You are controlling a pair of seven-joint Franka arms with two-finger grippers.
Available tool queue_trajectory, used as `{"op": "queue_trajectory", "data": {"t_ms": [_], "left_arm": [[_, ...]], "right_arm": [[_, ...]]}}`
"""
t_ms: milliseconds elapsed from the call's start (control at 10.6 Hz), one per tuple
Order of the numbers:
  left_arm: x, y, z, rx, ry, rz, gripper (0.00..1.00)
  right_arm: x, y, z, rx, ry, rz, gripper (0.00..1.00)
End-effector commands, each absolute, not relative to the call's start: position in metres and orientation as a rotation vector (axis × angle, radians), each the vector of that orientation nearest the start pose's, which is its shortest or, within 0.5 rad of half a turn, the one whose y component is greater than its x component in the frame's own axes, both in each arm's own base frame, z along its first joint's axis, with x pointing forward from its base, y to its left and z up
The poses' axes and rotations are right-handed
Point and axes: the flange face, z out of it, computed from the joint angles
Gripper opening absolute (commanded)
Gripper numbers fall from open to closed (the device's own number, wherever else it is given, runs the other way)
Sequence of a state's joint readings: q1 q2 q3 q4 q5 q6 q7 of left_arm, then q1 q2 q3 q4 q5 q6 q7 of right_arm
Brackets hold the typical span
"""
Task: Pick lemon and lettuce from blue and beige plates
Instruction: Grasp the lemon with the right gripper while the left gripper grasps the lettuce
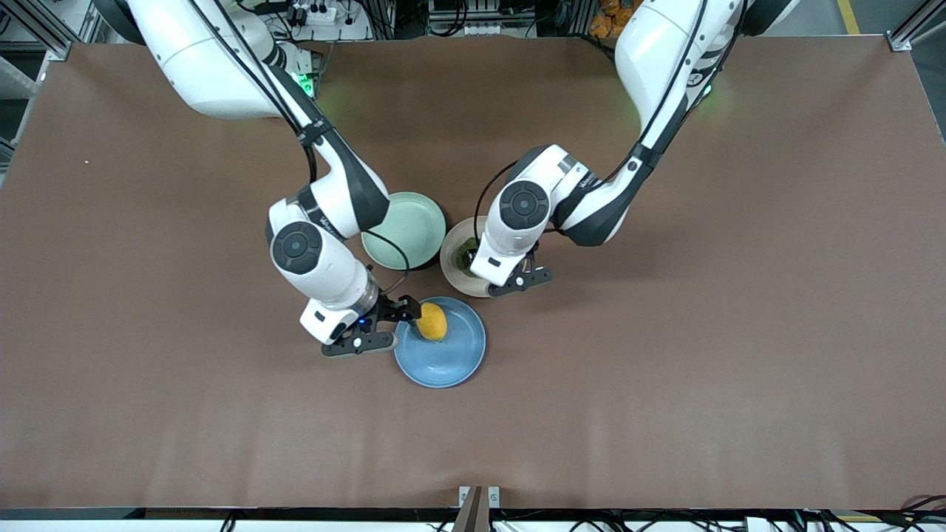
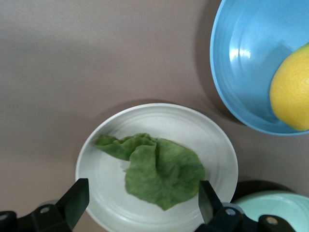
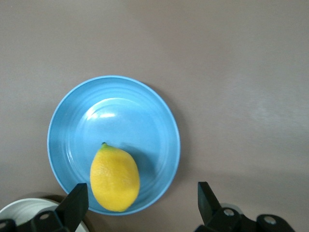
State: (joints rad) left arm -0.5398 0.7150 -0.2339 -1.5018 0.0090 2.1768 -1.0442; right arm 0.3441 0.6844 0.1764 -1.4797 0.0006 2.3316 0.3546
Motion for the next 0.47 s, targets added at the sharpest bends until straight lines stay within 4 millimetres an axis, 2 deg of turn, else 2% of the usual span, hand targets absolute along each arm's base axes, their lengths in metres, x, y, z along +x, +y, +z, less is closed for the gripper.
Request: {"op": "queue_trajectory", "data": {"t_ms": [0,189,377], "left_arm": [[0.52,-0.492,0.224,-3.133,-0.536,0.159,1.0],[0.516,-0.492,0.208,-3.114,-0.523,0.175,1.0],[0.516,-0.494,0.196,-3.132,-0.542,0.16,1.0]], "right_arm": [[0.643,0.366,0.27,-2.966,-0.136,-0.219,1.0],[0.637,0.376,0.243,-3.001,-0.131,-0.239,1.0],[0.63,0.388,0.225,-3.0,-0.123,-0.251,1.0]]}}
